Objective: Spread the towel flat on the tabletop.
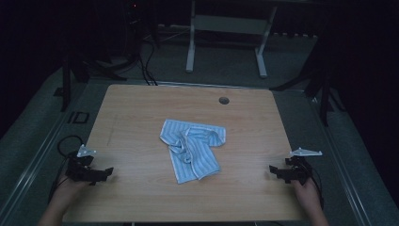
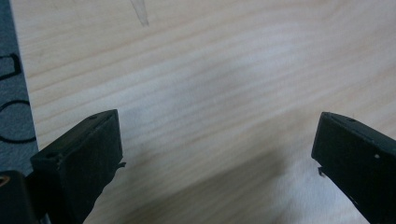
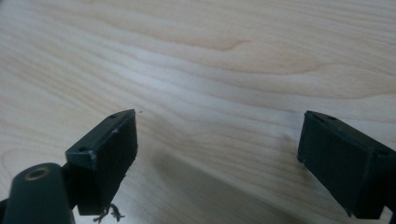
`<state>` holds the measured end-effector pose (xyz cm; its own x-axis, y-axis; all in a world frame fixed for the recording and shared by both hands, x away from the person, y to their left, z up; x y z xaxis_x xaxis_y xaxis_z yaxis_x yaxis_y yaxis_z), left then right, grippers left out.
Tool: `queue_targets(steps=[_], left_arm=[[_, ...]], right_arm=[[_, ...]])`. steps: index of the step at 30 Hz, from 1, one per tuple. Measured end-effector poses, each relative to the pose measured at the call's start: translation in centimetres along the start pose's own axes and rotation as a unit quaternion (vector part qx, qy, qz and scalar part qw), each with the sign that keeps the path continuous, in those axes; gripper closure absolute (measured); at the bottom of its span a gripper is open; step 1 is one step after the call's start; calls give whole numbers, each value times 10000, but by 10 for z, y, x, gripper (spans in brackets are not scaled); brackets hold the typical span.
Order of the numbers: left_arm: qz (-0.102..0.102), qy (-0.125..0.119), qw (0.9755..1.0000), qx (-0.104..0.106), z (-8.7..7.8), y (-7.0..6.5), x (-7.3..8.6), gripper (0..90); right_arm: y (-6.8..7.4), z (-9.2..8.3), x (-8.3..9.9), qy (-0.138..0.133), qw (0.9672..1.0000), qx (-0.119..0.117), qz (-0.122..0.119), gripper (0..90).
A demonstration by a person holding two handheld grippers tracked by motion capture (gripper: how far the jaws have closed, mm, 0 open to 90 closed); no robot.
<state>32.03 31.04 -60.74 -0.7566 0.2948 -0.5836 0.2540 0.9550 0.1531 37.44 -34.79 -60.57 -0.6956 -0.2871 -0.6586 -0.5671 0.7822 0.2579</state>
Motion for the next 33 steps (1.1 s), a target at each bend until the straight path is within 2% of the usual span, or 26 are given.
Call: queue_targets(steps=[3,7,10,12,14,16,18,20,23,25,27,28,30,31,32,33], left_arm=[[227,217,9995,94,-1,-2,2,21],[562,512,9970,160,0,-6,6,20],[790,717,9939,283,-1,-10,8,20],[943,815,9918,295,-1,-11,8,21],[1091,976,9887,333,-2,-12,10,20],[1183,1075,9864,384,-3,-12,10,20],[1328,1150,9837,382,-4,-13,10,20],[1522,1274,9795,344,-6,-14,10,20],[1798,1503,9717,298,-7,-17,13,20],[2017,1673,9646,301,-8,-18,16,20],[2118,1808,9598,349,-11,-20,17,20],[2163,1877,9576,307,-11,-20,17,20],[2223,1973,9545,244,-13,-20,16,20],[2256,2030,9527,166,-14,-20,15,20],[2340,2079,9497,94,-16,-19,14,21],[2369,2159,9472,60,-18,-20,13,20]], right_arm=[[3,1,0,234,9996,-28,-155,127],[9,3,0,752,9962,-55,-438,127],[11,4,1,1220,9900,-70,-699,128],[14,4,2,1557,9840,-154,-850,128],[18,3,1,1796,9782,-251,-1007,129],[21,2,0,2098,9699,-275,-1207,132],[24,1,2,2474,9584,-298,-1395,134],[26,2,4,2829,9463,-328,-1531,134],[30,3,4,3142,9348,-376,-1615,141],[32,3,3,3375,9271,-475,-1560,141],[33,2,2,3581,9183,-473,-1618,141],[34,2,1,3689,9146,-481,-1581,143],[33,0,0,3960,9018,-495,-1658,144],[33,-1,0,4052,8973,-487,-1683,144],[32,-1,-1,4144,8926,-441,-1720,144],[32,-1,-2,4208,8893,-408,-1744,144]])
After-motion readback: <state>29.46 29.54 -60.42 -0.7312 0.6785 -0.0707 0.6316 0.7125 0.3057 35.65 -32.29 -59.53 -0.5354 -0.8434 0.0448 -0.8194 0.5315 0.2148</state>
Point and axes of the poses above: each handheld gripper's, and its own axes: z roughly forward along the jaws, x roughly out of its underside, y roughly to its left, the point moved 8 cm from there along z, roughly forward along the jaws, and after that the axes turned 12 degrees about -x, right-handed, at the moved point
